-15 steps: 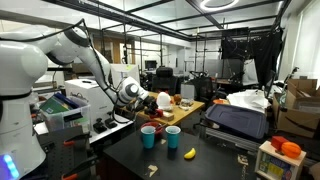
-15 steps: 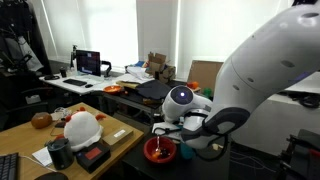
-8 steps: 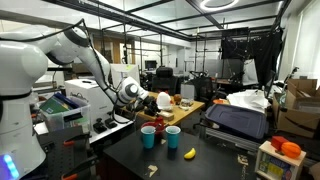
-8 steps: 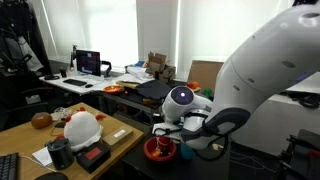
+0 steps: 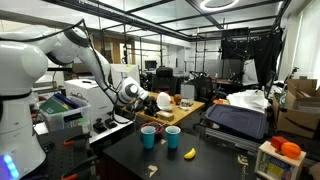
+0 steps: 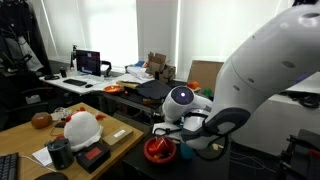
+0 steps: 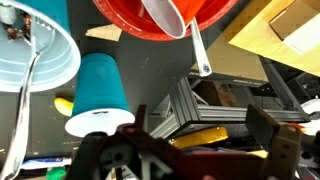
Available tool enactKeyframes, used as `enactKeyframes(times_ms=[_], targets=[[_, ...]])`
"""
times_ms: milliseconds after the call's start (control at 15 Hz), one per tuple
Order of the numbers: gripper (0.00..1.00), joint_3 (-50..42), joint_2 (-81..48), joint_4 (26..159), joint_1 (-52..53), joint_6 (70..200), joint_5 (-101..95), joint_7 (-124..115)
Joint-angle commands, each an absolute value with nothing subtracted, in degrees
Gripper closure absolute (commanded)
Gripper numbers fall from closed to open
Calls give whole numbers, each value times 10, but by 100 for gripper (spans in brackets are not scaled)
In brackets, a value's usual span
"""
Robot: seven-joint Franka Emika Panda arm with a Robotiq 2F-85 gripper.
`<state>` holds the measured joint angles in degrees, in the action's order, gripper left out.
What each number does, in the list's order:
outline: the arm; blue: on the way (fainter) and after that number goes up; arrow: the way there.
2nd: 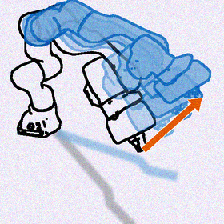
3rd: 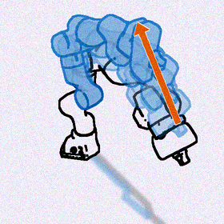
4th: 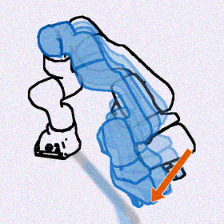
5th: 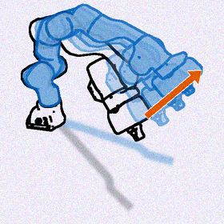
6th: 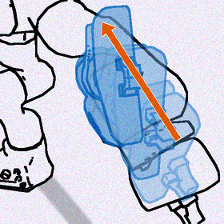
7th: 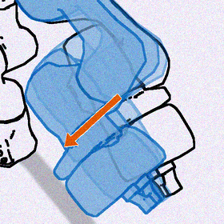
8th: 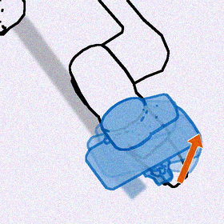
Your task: Pick the blue cup and pour some of its contents in the bowl
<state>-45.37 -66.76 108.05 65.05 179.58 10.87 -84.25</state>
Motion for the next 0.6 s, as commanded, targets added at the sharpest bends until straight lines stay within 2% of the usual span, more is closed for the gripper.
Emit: enactKeyframes(times_ms=[0, 133, 533], targets=[[0, -440, -637, 1105, 644, 1810, 118, -807], [0, -403, -602, 1109, 610, 1817, 104, -767], [0, -221, -495, 1111, 426, 1827, 106, -605]])
